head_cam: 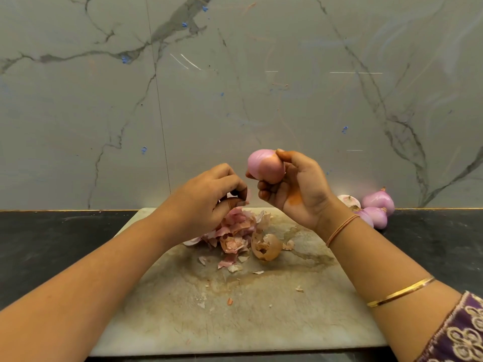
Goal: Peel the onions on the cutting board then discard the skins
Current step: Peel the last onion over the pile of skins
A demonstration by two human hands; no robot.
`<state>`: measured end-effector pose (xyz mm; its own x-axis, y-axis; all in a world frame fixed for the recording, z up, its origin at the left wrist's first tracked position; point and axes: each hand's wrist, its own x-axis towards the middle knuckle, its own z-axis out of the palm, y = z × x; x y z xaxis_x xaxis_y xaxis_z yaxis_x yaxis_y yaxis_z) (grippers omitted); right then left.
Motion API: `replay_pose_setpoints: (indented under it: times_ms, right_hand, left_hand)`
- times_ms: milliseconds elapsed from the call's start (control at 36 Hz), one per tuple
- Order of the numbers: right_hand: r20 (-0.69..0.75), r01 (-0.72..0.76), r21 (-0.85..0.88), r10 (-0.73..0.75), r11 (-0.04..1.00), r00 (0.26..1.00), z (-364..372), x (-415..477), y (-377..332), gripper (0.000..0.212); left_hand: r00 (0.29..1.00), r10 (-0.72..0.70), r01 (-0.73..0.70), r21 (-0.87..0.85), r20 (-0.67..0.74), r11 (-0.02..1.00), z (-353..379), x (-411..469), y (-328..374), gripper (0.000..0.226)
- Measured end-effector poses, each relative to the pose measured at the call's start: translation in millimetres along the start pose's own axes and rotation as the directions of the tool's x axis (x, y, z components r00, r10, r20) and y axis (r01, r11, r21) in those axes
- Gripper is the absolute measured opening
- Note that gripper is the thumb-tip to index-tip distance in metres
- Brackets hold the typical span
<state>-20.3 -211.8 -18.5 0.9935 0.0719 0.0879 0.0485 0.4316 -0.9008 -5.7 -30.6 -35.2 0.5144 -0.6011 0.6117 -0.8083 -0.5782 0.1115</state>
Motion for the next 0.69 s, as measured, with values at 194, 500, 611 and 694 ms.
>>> replay_pose_setpoints:
  times_ms: [194,500,611,694]
  right_hand:
    - [-0.008,-0.048,0.084,0.049,0.995,0.999,-1.6,-1.3,-1.5,0.044]
    - [0.053,-0.086,-0.031,0.088,0.996,0.995,0.2,-2.3,2.5,0.029]
    - [0.116,-0.028,-0.089,0.038,0.996,0.993,2.7,-3.2,4.4,0.033]
    - [0.134,0.016,-0.135,0.003,0.991,0.991,3.7,-3.8,5.2,0.035]
  left_hand:
    - [0.994,-0.096,0.091,0.087,0.057,0.992,-0.3,1.0,-2.9,0.024]
    - [0.972,-0.018,0.016,-0.009,-0.235,1.0,-1.6,2.2,-3.8,0.045]
    - [0.971,-0.011,0.007,-0.021,-0.24,1.0,-1.1,1.9,-5.2,0.044]
    - [0.972,-0.018,0.01,-0.034,-0.236,0.999,-1.3,1.9,-7.9,0.044]
